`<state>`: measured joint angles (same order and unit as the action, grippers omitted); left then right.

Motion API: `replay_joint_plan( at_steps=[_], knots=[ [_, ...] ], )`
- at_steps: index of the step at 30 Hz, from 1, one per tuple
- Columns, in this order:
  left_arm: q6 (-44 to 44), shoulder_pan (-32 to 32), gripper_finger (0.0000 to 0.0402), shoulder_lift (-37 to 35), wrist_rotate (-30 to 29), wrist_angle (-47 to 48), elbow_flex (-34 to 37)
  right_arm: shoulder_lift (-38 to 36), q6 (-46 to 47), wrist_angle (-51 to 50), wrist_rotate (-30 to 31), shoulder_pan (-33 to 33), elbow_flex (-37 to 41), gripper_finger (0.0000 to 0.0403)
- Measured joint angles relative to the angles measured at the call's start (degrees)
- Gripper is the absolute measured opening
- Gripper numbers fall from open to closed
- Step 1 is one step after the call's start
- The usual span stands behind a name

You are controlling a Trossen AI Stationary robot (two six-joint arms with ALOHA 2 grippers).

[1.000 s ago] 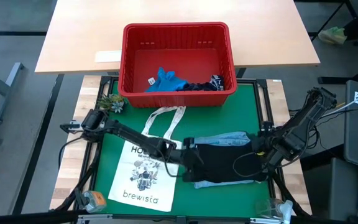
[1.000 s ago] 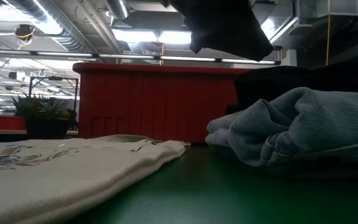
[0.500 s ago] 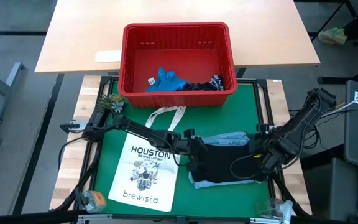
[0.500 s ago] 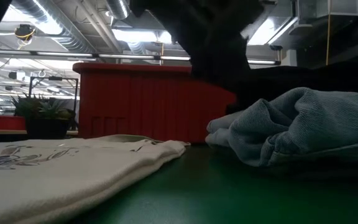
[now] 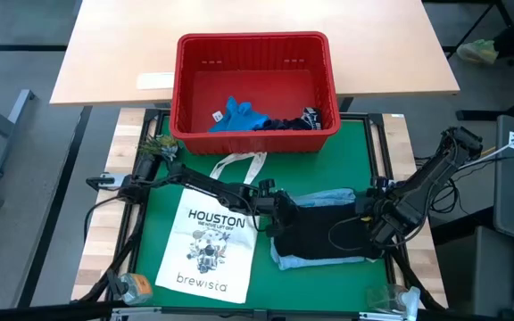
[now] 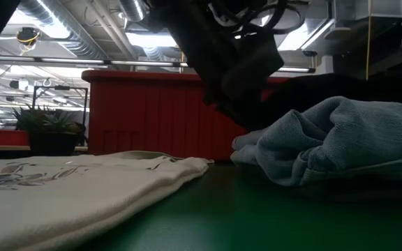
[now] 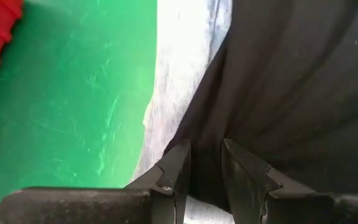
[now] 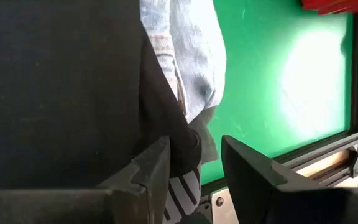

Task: Fold Laundry from Bin
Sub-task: Stack the black boxer on top of the light blue jeans

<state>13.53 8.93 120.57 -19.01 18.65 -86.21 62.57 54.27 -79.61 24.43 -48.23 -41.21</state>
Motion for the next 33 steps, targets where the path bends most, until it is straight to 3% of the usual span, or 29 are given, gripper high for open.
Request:
replay_joint_plan(
  at_steps=[20,33],
  knots=[
    [1.36,1.01,0.0086,-4.23,-0.14,5.71,0.00,-0.84,-1.64,0.34,-0.47,9.13,-0.07,0.0143],
    [1.34,1.97,0.0086,-4.83,4.40,7.45,-1.29,-1.33,-6.61,-4.68,-4.07,9.27,-5.29,0.0143]
  ],
)
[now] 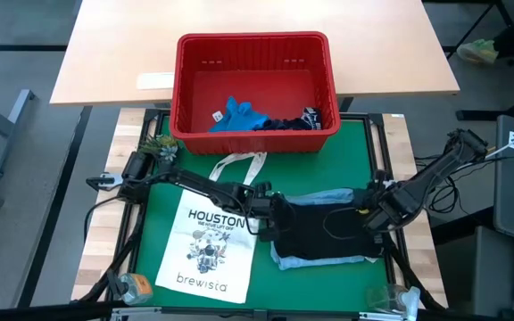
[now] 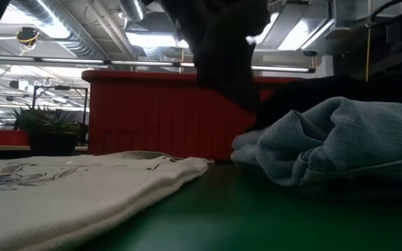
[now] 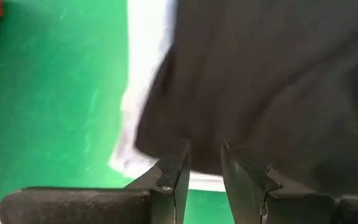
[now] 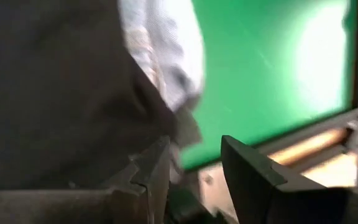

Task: Fold Laundry from Bin
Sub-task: Stack the black boxer on top of the light blue jeans

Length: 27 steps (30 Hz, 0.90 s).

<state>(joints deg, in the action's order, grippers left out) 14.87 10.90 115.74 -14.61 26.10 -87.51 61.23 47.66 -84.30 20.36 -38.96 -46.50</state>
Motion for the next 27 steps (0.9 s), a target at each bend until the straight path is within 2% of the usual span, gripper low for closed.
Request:
replay_joint_plan(
  at_steps=[4,11,17,27],
  knots=[
    [-0.27,1.12,0.0086,0.00,2.61,0.03,-1.83,0.00,-0.15,-5.96,-0.06,0.00,-3.27,0.0143],
    [-1.26,3.40,0.0086,-0.01,3.84,-0.84,-5.31,-0.58,-7.76,-3.92,-1.37,0.00,-4.87,0.0143],
    [-1.90,5.23,0.0086,-0.09,3.82,-6.88,-5.39,-0.42,-10.44,4.00,0.27,0.00,-4.87,0.0143],
    [-1.46,7.94,0.0086,-0.04,3.16,-6.87,-2.38,-0.08,-23.61,22.76,0.02,0.00,-4.87,0.0143]
  ],
)
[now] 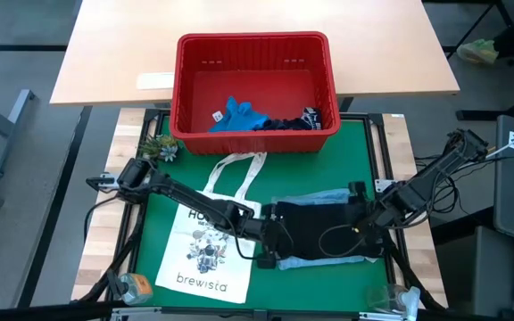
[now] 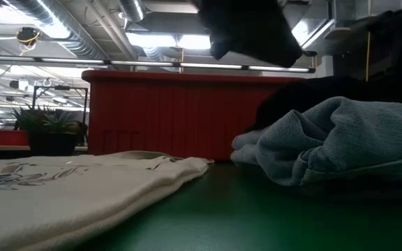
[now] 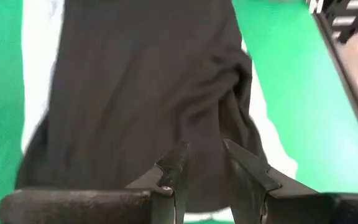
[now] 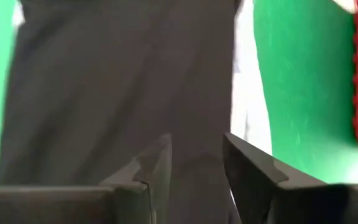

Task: Fold Laundry from Bin
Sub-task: Stack the black boxer on top of the light blue jeans

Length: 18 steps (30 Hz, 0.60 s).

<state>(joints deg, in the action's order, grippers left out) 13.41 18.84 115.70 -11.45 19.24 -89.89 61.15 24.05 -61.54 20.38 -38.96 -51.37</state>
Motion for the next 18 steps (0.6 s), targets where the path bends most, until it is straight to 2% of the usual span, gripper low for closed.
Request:
replay_joint_plan(
  at_steps=[5,12,15,18],
  knots=[
    [-0.06,1.02,0.0086,0.08,-1.66,-0.82,1.34,1.48,-3.73,3.50,0.07,-0.01,0.00,0.0143],
    [-2.74,-0.82,0.0086,0.98,-2.81,-17.36,1.31,4.54,-5.06,3.58,1.89,0.00,0.00,0.0143],
    [-3.32,-1.77,0.0086,2.52,-2.56,-21.51,1.31,5.78,-5.07,3.57,2.10,0.00,0.00,0.0143],
    [-3.16,-2.20,0.0086,4.24,-1.57,-21.57,1.31,6.78,-5.07,3.57,2.06,0.00,0.00,0.0143]
  ],
)
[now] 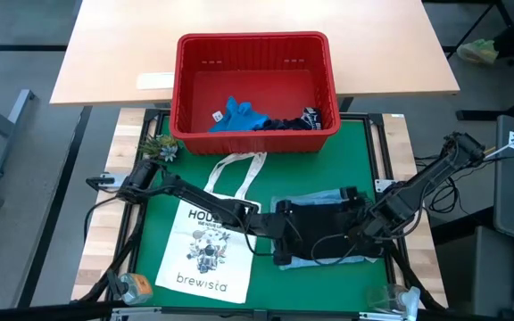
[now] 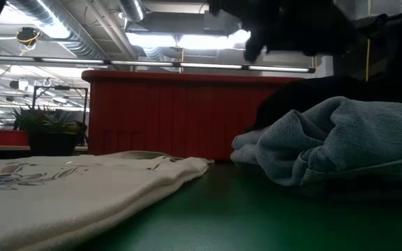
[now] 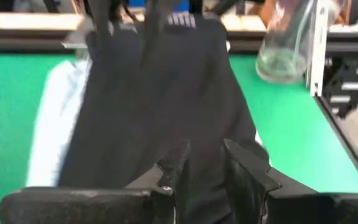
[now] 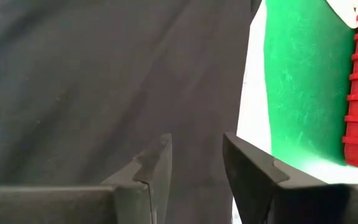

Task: Fold Laundry from Bin
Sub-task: Stack the black boxer on top of the light blue jeans

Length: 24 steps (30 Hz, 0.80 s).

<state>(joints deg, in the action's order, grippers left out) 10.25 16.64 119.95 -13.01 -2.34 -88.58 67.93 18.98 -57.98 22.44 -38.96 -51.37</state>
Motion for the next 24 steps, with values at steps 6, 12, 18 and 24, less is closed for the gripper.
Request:
replay_joint_plan(
  at_steps=[6,12,18,24],
  knots=[
    [0.16,0.07,0.0086,3.33,6.24,1.26,0.02,0.69,0.00,0.04,-0.02,-0.01,0.02,0.0143],
    [0.30,0.35,0.0086,3.23,7.99,5.44,0.02,0.69,0.00,-0.22,-0.50,0.00,0.02,0.0143],
    [3.14,0.64,0.0086,3.23,11.74,11.03,0.02,0.67,0.00,-0.41,-0.57,0.00,0.02,0.0143],
    [3.14,1.56,0.0086,3.21,13.46,12.57,0.01,0.66,0.00,-0.45,-0.59,-0.01,0.02,0.0143]
  ],
)
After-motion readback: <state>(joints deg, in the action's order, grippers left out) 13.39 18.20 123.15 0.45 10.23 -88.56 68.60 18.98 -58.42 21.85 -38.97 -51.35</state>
